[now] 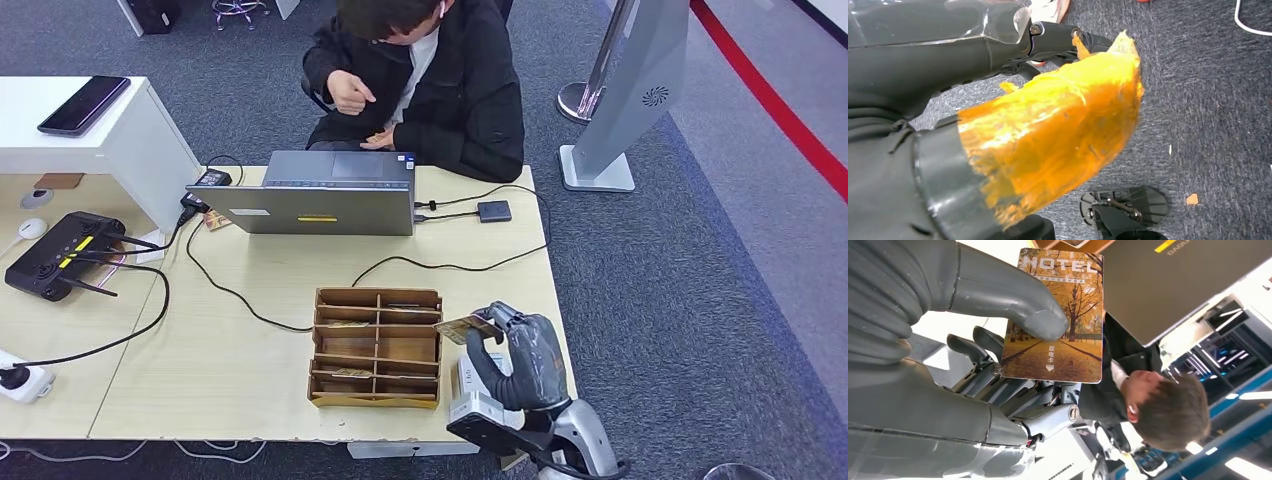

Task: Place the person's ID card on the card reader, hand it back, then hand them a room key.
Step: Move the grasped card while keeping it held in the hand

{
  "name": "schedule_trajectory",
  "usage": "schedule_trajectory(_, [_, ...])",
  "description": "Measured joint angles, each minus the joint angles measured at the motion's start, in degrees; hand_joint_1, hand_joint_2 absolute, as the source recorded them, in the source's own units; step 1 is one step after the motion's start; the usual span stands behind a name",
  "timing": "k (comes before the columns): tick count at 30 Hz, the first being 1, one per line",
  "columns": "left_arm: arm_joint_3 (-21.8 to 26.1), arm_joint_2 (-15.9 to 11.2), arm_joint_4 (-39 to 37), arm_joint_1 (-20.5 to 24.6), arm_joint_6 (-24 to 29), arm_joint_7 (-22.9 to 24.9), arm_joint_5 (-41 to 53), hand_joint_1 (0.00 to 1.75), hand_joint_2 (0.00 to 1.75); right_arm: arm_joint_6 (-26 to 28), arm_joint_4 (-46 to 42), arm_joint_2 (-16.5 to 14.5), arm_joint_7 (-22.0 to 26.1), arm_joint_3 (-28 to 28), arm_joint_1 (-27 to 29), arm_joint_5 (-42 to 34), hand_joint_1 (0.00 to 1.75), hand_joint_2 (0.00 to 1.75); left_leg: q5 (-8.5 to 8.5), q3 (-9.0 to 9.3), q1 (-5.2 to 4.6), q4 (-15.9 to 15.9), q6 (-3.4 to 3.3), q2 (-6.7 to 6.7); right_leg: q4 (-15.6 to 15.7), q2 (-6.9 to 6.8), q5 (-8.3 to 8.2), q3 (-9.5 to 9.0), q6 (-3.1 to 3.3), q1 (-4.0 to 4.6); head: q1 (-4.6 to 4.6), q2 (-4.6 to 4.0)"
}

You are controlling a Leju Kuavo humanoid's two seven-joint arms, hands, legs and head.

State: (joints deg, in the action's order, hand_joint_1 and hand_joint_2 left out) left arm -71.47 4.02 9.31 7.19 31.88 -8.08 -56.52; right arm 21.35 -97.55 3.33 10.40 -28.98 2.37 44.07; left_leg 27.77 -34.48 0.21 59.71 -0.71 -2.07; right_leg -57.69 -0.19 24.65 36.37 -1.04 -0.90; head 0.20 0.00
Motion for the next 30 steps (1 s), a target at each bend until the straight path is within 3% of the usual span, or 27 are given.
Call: schedule_trajectory(30, [0.0,0.0,0.0,-0.2,0.7,-0.5,-1.8,0.0,0.0,-0.5,5.1,-1.7,0.0,3.2,4.5,-5.5,1.75,1.75,0.02,0.0,0.0,0.0,0.02,0.0,0.0,0.0,0.03,0.0,-0.01,0.0,0.0,0.0])
